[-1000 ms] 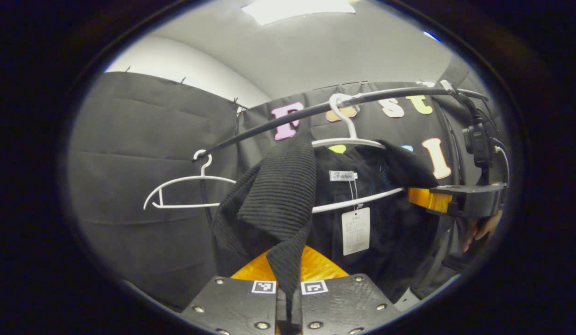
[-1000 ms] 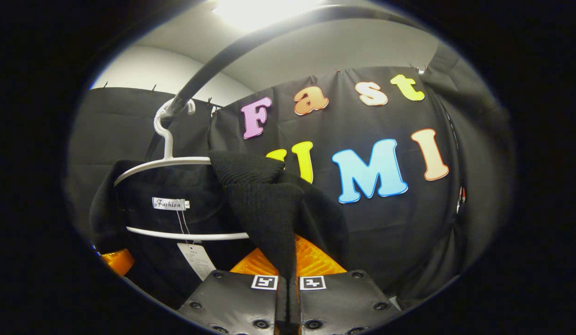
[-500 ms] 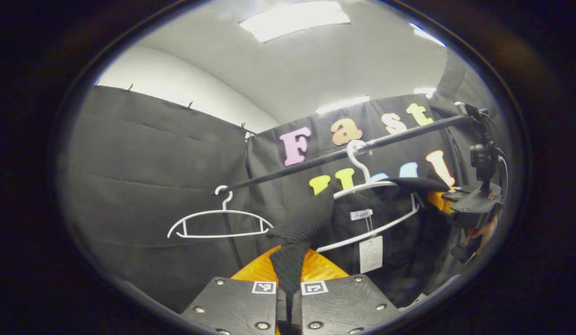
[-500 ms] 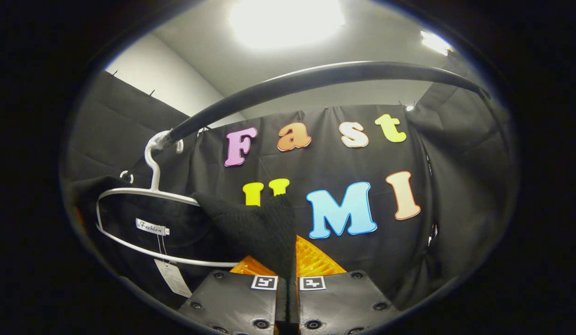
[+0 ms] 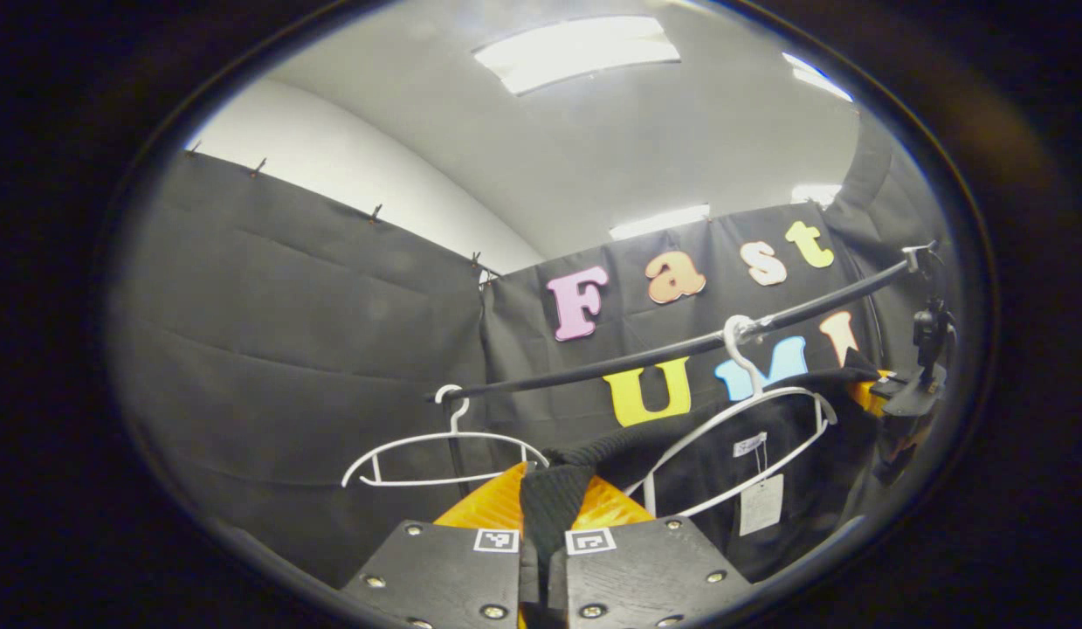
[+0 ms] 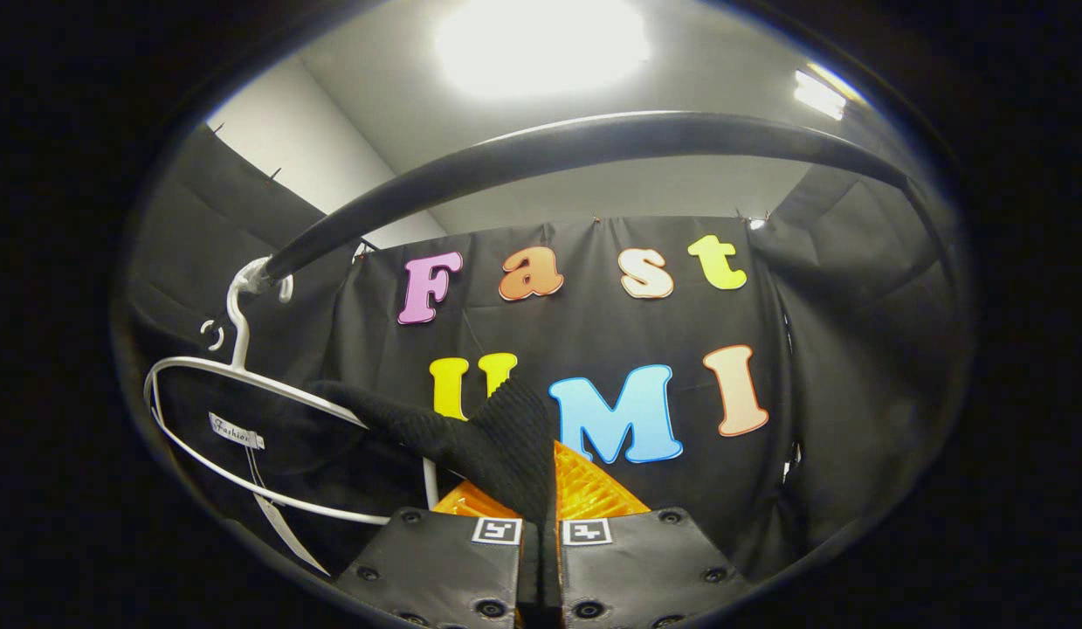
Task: Grasp the clothes on the hanger with both hands and then place them into the laundry hamper below.
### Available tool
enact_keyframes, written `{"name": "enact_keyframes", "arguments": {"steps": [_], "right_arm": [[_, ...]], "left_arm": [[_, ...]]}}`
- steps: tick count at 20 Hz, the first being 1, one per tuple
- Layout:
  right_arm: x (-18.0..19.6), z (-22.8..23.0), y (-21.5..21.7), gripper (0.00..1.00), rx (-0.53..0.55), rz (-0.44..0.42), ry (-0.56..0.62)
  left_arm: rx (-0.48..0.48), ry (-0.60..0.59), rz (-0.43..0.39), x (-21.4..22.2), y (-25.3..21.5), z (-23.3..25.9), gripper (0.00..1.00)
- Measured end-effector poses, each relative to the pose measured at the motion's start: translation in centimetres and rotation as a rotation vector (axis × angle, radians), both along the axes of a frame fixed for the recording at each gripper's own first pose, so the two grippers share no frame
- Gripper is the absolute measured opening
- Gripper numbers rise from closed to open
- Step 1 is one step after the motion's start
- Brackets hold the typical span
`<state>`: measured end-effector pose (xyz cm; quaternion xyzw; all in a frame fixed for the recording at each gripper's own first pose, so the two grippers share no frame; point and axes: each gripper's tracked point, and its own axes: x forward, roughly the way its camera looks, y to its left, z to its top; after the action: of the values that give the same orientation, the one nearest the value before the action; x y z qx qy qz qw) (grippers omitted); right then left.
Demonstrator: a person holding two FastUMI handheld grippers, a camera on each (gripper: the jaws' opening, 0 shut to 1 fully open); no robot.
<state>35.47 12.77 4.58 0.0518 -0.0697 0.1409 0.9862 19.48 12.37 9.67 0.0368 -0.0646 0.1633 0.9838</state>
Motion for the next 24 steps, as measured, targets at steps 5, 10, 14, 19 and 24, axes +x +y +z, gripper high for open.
{"name": "enact_keyframes", "arguments": {"steps": [5, 10, 14, 19, 24], "right_arm": [[0.8, -0.5, 0.3, 0.03, -0.032, -0.005, -0.010], [2.1, -3.4, 1.2, 0.05, -0.054, 0.031, 0.070], [2.3, -5.8, 1.7, 0.03, -0.057, 0.049, 0.138], [2.6, -9.9, 1.5, 0.03, -0.003, 0.075, 0.307], [2.1, -12.6, 1.0, 0.03, -0.020, 0.067, 0.360]], "left_arm": [[-0.043, 0.000, -0.060, 2.7, 2.3, -0.8, 0.06], [-0.129, 0.062, -0.127, 5.6, 5.0, -6.1, 0.06], [-0.144, 0.114, -0.143, 5.5, 5.0, -9.7, 0.06], [-0.190, 0.159, -0.190, 5.5, 4.3, -12.7, 0.05], [-0.139, 0.207, -0.191, 6.6, 2.6, -15.2, 0.03]]}}
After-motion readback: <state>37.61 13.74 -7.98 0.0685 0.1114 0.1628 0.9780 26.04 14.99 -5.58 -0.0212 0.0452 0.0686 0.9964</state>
